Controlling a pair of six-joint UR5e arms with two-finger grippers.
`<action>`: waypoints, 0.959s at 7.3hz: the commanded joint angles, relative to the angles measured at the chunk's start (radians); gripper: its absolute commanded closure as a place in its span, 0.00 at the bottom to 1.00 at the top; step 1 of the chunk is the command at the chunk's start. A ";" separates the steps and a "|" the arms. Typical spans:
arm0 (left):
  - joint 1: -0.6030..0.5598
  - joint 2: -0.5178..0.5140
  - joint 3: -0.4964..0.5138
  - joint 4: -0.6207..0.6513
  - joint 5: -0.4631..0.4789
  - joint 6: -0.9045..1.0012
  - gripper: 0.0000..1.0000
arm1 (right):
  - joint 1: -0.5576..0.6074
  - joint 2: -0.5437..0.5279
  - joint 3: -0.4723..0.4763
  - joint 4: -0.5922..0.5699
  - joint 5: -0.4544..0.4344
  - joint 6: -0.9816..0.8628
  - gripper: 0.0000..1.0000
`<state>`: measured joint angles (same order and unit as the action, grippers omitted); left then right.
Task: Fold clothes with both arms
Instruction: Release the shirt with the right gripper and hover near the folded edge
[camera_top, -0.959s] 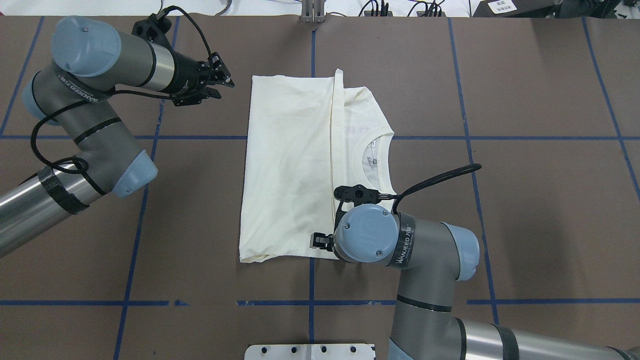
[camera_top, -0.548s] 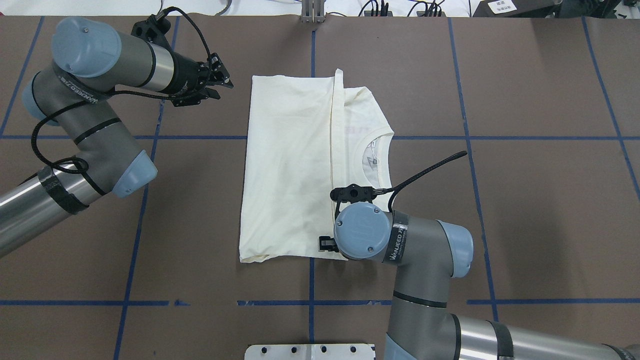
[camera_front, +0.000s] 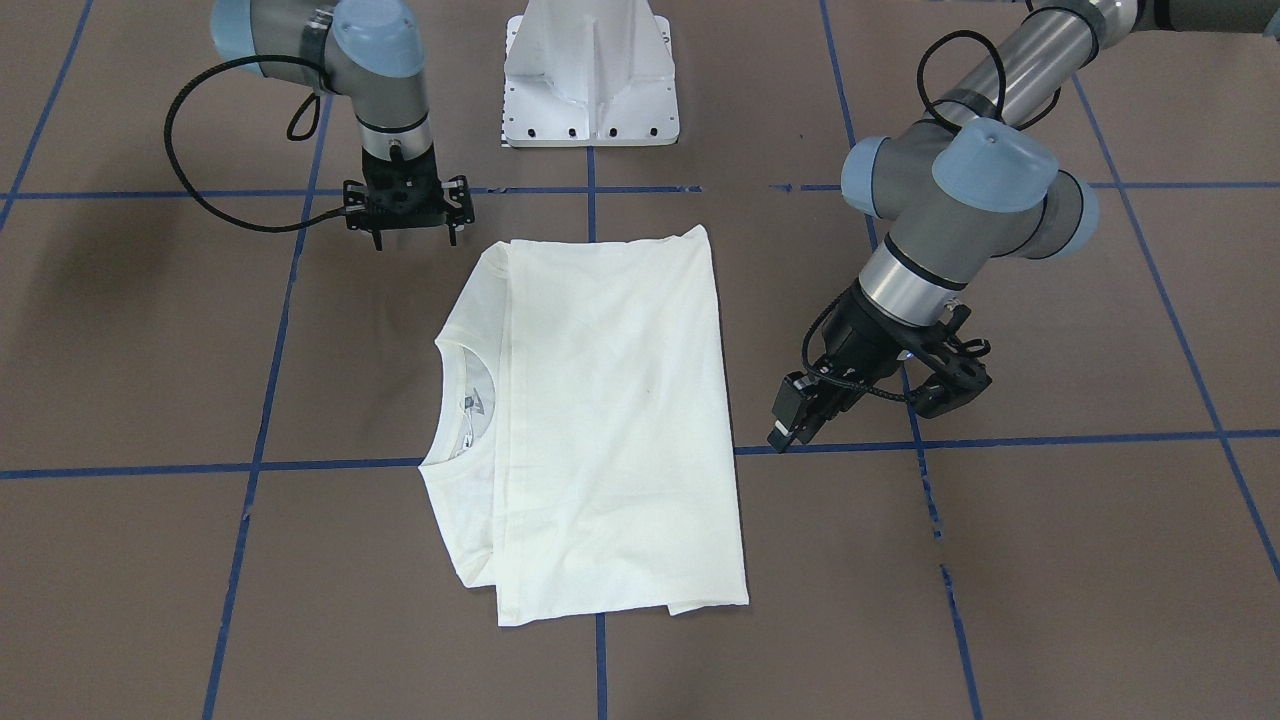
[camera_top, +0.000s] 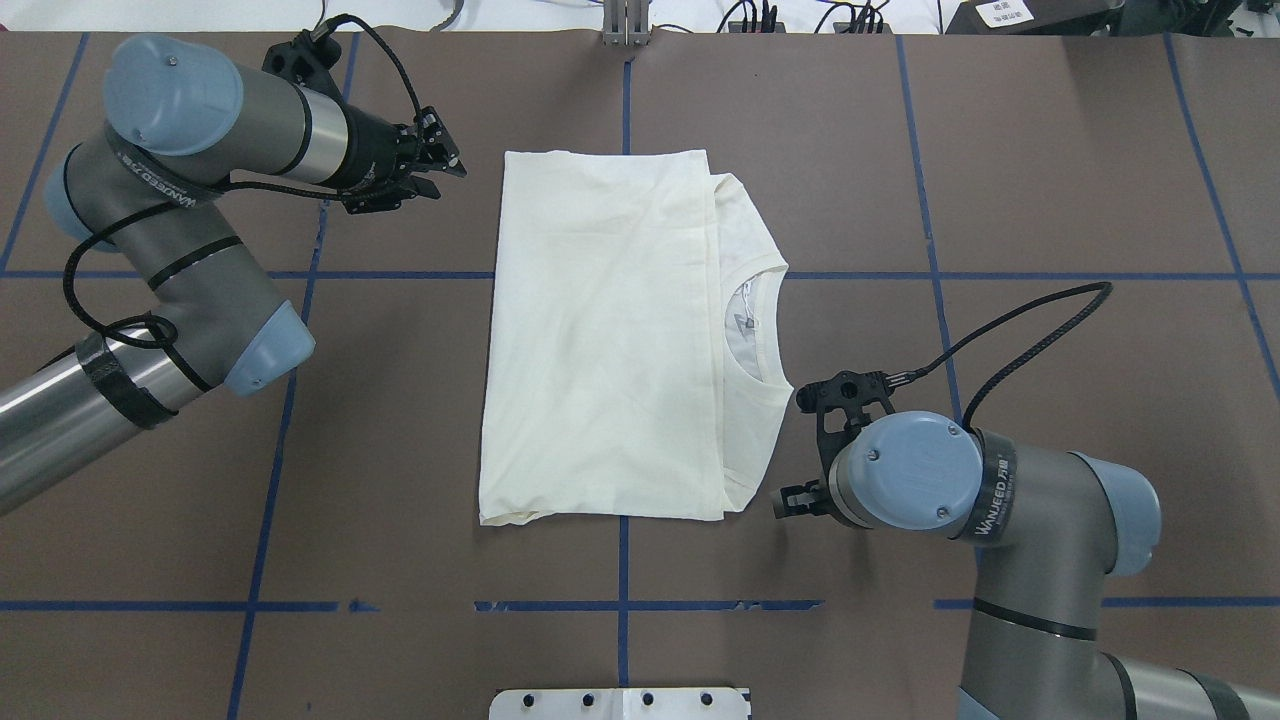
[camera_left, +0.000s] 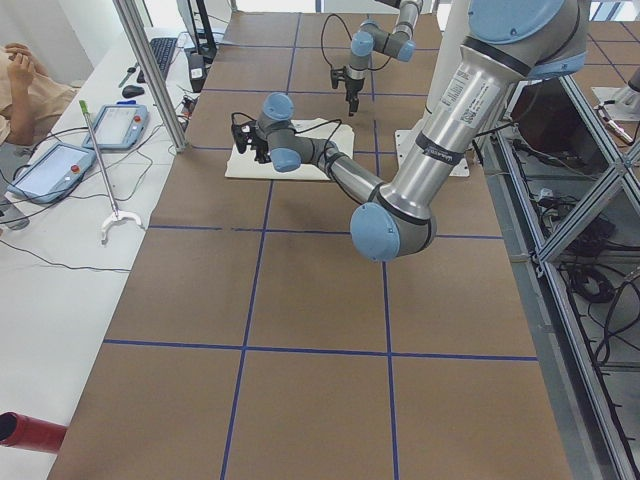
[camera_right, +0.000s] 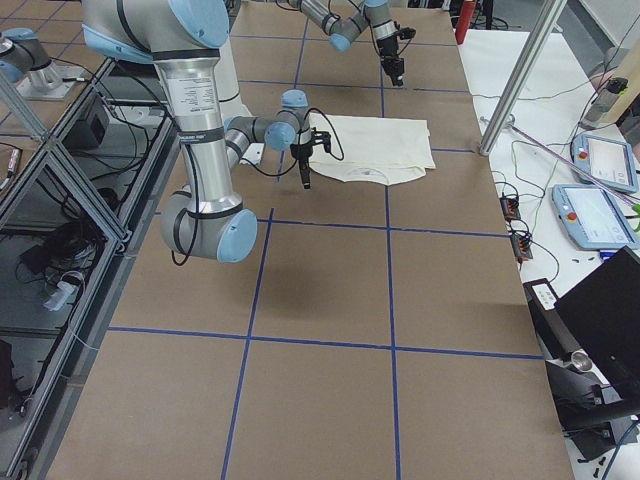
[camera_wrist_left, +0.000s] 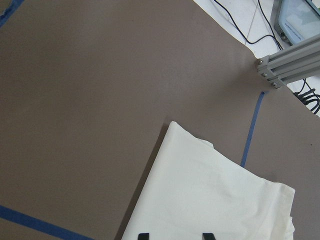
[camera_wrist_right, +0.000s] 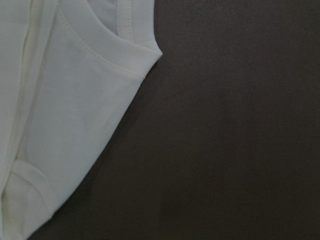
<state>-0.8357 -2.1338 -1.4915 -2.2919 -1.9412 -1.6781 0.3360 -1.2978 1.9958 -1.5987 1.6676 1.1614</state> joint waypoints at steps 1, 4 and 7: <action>0.000 -0.001 -0.004 0.000 -0.001 0.000 0.54 | -0.003 0.085 -0.029 0.002 -0.006 0.096 0.00; 0.000 0.000 -0.004 0.002 -0.001 0.000 0.54 | -0.072 0.110 -0.093 0.192 -0.107 0.717 0.00; 0.001 0.006 -0.004 0.000 0.001 0.000 0.54 | -0.086 0.118 -0.147 0.267 -0.121 0.972 0.06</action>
<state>-0.8357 -2.1290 -1.4956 -2.2916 -1.9407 -1.6782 0.2566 -1.1830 1.8581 -1.3417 1.5502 2.0742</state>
